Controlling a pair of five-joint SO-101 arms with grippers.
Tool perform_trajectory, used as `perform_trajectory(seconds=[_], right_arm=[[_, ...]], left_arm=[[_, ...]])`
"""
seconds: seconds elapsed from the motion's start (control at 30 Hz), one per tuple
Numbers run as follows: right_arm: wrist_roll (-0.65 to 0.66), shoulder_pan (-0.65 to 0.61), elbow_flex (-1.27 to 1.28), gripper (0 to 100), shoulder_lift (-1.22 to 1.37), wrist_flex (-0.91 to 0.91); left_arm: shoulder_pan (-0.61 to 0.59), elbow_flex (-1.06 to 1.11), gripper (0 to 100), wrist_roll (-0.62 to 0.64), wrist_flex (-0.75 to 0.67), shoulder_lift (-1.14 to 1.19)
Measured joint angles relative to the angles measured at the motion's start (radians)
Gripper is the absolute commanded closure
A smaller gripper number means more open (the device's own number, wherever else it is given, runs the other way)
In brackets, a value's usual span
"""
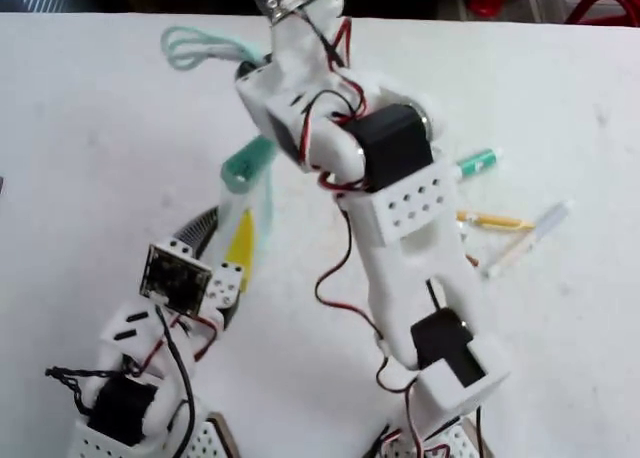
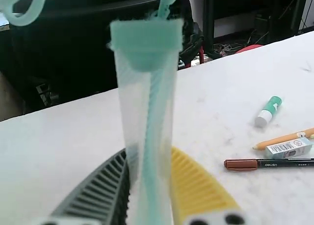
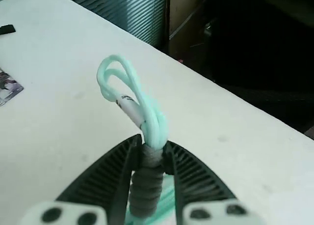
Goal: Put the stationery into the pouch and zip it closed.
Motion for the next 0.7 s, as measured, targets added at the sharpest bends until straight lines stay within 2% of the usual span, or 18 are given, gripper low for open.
perform_trajectory(seconds=[0.7], right_arm=[[0.0,0.146,0.002,98.1,0.19,-0.187]], left_arm=[[0.0,-0.002,98,-0.002,0.003,-0.002]])
